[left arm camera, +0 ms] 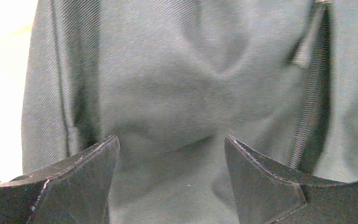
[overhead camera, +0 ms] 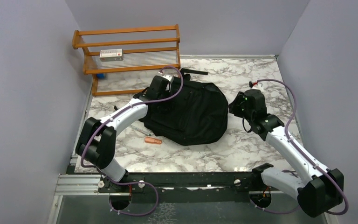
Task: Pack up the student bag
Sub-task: Zip the student bag at the center of the board.
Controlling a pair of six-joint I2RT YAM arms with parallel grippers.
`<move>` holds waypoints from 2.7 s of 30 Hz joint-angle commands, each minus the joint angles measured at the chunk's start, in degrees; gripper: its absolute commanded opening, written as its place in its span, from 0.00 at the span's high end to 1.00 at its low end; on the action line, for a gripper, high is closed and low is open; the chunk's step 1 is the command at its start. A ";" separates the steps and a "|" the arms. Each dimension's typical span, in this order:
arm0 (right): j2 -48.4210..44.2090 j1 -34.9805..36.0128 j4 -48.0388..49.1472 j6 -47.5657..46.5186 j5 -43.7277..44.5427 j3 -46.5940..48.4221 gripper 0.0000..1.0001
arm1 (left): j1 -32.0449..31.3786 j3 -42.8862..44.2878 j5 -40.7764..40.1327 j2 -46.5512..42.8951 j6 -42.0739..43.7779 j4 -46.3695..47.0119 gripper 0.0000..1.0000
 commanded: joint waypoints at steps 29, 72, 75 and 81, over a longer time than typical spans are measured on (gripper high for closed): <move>8.72 -0.12 11.19 -4.03 -28.62 2.46 0.65 | -11.00 6.95 4.34 7.90 0.97 3.81 0.75; -1.30 10.32 13.65 -22.81 -38.63 1.40 0.69 | -2.87 9.55 24.69 1.91 -5.46 6.52 1.00; 0.37 17.01 16.84 -25.42 -35.51 0.36 0.67 | -2.73 9.64 25.39 2.43 -5.46 6.68 1.00; 5.82 28.75 22.34 -33.78 -28.71 0.39 0.62 | -2.63 9.17 25.71 3.02 -5.63 6.85 1.00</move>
